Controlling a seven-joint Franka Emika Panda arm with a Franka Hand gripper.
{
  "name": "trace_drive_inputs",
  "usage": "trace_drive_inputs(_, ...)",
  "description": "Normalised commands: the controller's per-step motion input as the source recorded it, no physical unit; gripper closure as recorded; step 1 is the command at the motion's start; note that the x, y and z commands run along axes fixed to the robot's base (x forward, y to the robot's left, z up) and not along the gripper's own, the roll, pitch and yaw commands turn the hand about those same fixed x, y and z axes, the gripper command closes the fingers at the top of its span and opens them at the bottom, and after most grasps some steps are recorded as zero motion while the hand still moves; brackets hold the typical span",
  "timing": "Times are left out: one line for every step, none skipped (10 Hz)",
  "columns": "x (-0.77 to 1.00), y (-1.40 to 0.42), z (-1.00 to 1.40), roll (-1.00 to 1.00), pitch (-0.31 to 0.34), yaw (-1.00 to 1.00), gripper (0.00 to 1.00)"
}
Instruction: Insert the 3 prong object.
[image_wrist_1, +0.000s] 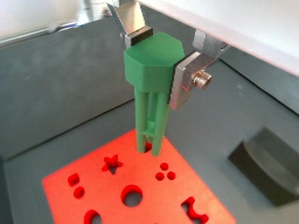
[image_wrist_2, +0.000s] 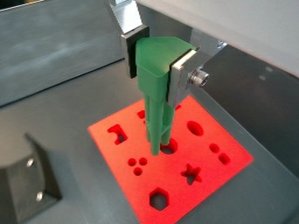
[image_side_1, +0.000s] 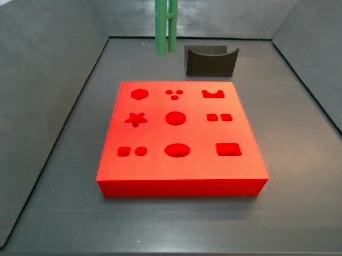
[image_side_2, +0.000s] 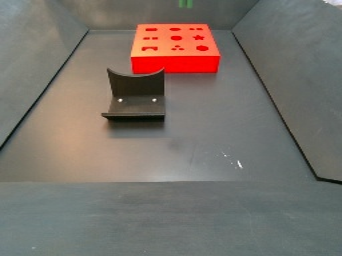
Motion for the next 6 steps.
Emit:
trace_drive_inputs(0.0,0.0,0.0,0.19,0.0,0.98,1.0)
trace_drive_inputs(0.0,0.0,0.0,0.18,0.0,0.96,1.0)
trace_drive_inputs(0.29,0.0,-0.01,0.16,0.009,0.77,1.0)
trace_drive_inputs(0.21,0.0,0.0,-0.02,0.0,0.0,1.0)
trace_drive_inputs(0.0,0.13,-0.01,-0.01,0.0,0.0,1.0)
trace_drive_inputs(0.51,0.17,-0.11,0.26,0.133,0.27,1.0)
